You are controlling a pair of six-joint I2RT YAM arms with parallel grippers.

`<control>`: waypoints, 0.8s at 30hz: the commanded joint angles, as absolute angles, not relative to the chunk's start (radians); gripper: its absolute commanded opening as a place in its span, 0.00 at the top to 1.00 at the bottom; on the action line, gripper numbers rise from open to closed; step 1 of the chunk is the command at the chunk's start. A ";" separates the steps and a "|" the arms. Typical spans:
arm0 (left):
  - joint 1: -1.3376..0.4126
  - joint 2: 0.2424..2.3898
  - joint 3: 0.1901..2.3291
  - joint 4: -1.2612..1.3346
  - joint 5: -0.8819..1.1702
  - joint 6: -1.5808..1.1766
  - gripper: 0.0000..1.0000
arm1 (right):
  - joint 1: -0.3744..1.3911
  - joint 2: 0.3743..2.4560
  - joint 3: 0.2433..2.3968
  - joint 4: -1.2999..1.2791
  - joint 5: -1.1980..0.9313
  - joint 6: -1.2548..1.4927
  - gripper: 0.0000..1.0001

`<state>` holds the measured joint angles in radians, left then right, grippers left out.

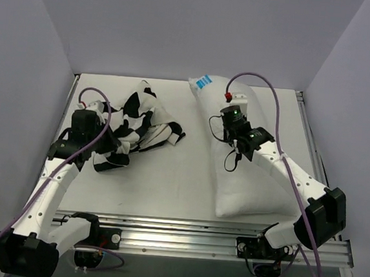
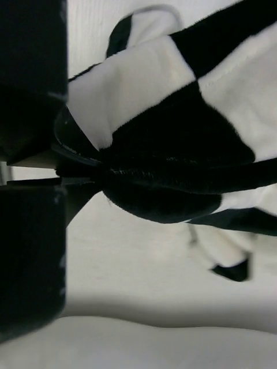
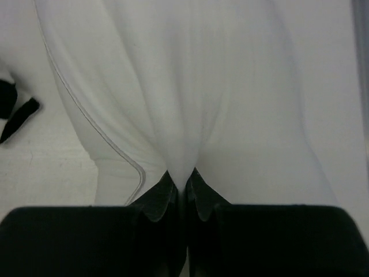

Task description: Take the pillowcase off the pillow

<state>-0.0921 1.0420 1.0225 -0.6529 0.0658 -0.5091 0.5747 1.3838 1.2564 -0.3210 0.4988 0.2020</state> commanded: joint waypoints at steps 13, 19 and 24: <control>-0.163 0.770 1.082 -0.980 0.169 -0.493 0.03 | 0.584 1.387 1.206 -0.170 0.152 0.305 0.10; -0.163 0.770 1.256 -1.058 0.000 -0.460 0.06 | 0.580 1.223 1.301 -0.274 0.314 0.287 0.00; -0.163 0.762 1.460 -1.115 -0.171 -0.434 0.06 | 0.577 1.076 1.368 -0.360 0.544 0.230 0.00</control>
<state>-0.1631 0.7773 1.3407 -1.0645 -0.0216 -0.4690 0.5838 1.1641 1.3067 -0.2813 0.3477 0.2783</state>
